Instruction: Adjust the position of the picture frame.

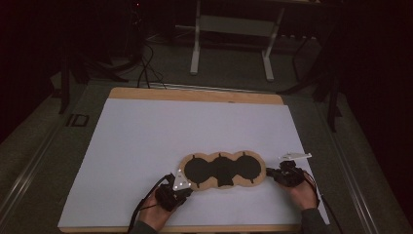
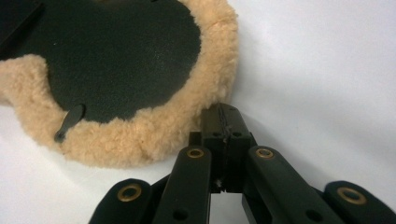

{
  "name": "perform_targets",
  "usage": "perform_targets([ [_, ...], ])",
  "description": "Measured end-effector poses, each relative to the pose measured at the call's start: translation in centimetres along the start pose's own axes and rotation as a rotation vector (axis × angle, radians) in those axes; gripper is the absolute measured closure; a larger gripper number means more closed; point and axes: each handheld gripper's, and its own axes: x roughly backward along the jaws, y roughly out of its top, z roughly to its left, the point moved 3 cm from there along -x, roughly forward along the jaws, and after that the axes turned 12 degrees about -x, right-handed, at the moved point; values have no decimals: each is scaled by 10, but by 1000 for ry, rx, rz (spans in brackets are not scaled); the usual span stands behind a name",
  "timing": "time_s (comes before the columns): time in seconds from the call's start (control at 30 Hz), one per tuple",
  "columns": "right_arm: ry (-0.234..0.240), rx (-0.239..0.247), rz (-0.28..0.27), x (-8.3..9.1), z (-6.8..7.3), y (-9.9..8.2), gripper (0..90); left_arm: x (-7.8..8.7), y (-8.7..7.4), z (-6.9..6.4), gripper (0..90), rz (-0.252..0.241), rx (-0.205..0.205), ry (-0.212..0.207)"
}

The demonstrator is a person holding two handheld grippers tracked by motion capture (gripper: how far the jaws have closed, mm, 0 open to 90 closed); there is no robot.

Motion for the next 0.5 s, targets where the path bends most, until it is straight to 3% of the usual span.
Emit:
perform_targets([
  [0.17,10,27,10,0,5,0,900,2,-1,3,900,5,11,9],
  [0.23,8,34,10,-1,7,0,900,2,-1,2,900,-5,15,-1],
  [0.3,12,38,12,-1,8,0,900,2,1,-3,900,-17,-7,-24],
  [0.37,24,46,17,-1,11,-1,900,1,4,-7,900,-11,-35,-18],
  [0.5,51,86,29,-1,21,-1,900,-2,2,-3,900,5,-20,4],
])
